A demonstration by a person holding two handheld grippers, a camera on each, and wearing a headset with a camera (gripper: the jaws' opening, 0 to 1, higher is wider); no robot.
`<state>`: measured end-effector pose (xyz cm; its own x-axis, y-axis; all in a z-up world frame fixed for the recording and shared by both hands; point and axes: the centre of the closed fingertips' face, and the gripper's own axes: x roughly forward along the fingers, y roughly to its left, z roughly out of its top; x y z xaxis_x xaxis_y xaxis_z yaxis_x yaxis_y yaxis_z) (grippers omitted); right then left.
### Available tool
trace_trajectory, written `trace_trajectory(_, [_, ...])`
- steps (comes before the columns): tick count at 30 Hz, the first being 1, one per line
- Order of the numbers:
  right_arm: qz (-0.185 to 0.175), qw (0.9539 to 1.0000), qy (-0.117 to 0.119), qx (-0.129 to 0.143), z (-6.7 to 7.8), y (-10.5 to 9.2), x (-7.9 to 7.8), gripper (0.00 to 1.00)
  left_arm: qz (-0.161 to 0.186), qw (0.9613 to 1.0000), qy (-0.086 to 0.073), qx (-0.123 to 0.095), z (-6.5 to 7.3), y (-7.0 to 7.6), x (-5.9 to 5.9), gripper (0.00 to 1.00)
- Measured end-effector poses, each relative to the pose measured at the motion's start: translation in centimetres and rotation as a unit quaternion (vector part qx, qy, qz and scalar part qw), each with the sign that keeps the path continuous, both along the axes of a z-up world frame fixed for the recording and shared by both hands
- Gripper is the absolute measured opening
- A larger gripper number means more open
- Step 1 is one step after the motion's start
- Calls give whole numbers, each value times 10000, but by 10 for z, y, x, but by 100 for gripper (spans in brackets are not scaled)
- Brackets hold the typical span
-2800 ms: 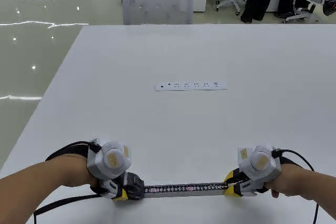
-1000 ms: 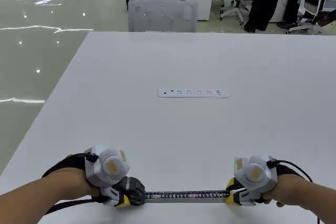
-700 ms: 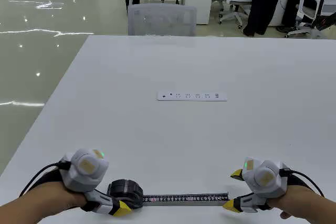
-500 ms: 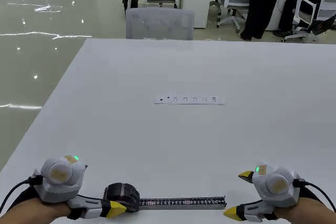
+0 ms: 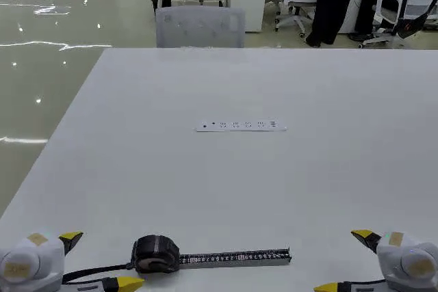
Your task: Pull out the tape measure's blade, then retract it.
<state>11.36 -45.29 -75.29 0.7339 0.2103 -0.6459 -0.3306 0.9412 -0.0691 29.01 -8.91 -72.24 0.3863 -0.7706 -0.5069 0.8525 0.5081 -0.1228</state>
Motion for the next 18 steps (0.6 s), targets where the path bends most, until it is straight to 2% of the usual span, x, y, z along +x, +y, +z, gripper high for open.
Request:
trace_trajectory(2, [7, 10000, 3, 44, 0, 0, -8, 95, 54, 9998, 171, 21, -7, 7, -4, 100])
trace_trajectory(3, [3, 10000, -7, 38, 0, 0, -12, 96, 80, 9996, 266, -41, -7, 8, -8, 100])
trace_trajectory(4, [13, 10000, -24, 20, 0, 0, -15, 97, 88, 9996, 239, -76, -7, 9, -10, 100])
trace_trajectory(5, [31, 10000, -7, 8, -1, 0, -18, 98, 126, 9999, 108, -46, -7, 12, -9, 100])
trace_trajectory(6, [101, 9999, 41, -72, -2, 1, -24, 99, 130, 9999, 42, -53, -6, 15, -9, 100])
trace_trajectory(7, [90, 9999, 21, -107, -2, 0, -26, 100, 145, 9999, 37, -57, -5, 14, -12, 100])
trace_trajectory(9, [32, 10000, -14, -25, -2, -1, -28, 100, 171, 9998, -66, -1, -5, 17, -10, 100])
trace_trajectory(12, [-87, 9999, -33, 94, -1, 1, -30, 100, 139, 9999, -2, 20, -8, 20, -10, 100])
trace_trajectory(13, [-87, 9999, -30, 93, -1, 2, -31, 100, 113, 9999, 29, 28, -9, 20, -12, 100])
trace_trajectory(15, [-58, 10000, -12, 35, -4, 3, -34, 100, 58, 10000, -30, 17, -9, 20, -13, 100])
trace_trajectory(18, [-51, 10000, 39, 41, -5, 3, -39, 100, 56, 10000, 55, 28, -9, 19, -16, 100])
